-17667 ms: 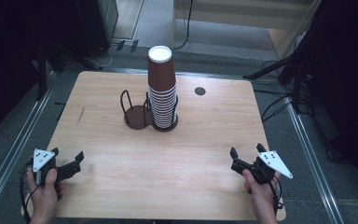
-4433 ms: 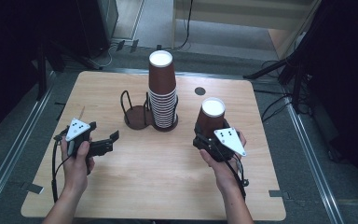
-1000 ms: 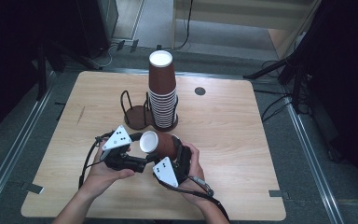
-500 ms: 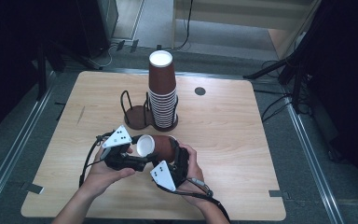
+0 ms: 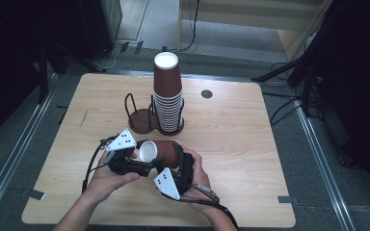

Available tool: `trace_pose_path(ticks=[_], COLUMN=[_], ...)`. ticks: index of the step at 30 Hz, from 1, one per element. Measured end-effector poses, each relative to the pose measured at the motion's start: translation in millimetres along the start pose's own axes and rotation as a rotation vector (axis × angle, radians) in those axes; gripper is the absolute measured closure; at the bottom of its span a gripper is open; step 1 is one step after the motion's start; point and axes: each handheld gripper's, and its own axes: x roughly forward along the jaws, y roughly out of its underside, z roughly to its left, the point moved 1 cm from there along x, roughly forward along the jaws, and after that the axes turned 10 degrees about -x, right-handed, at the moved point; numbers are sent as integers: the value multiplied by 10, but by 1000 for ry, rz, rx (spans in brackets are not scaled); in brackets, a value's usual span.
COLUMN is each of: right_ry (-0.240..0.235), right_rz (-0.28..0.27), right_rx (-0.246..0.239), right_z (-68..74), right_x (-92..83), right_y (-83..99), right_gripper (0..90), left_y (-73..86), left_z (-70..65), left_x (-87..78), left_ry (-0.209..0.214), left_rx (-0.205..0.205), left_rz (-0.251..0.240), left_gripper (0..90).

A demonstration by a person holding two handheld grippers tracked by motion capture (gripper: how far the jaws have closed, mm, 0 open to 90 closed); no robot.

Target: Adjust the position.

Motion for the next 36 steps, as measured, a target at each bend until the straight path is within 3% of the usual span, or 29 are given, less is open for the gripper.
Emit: trace_pose_path(ticks=[9, 12, 17, 25, 27, 36], right_ry=[18, 9, 5, 9, 9, 3], right_rz=[11, 15, 17, 28, 25, 1], right_rx=[-29, -19, -26, -43, -30, 5], right_z=[12, 6, -16, -44, -61, -131], right_x=[10, 11, 7, -3, -9, -47], right_y=[11, 6, 2, -9, -16, -44], right_gripper=[114, 112, 99, 58, 33, 19], left_y=[-1, 0, 7, 5, 7, 13], left_z=[16, 27, 16, 53, 56, 37], left_x=[-3, -1, -6, -18, -27, -51], left_ry=[-3, 3, 1, 22, 28, -30], left_rx=[-23, -44, -36, -82, -75, -38], left_rz=[-7, -14, -24, -45, -44, -88], left_gripper=[227, 229, 237, 242, 243, 243])
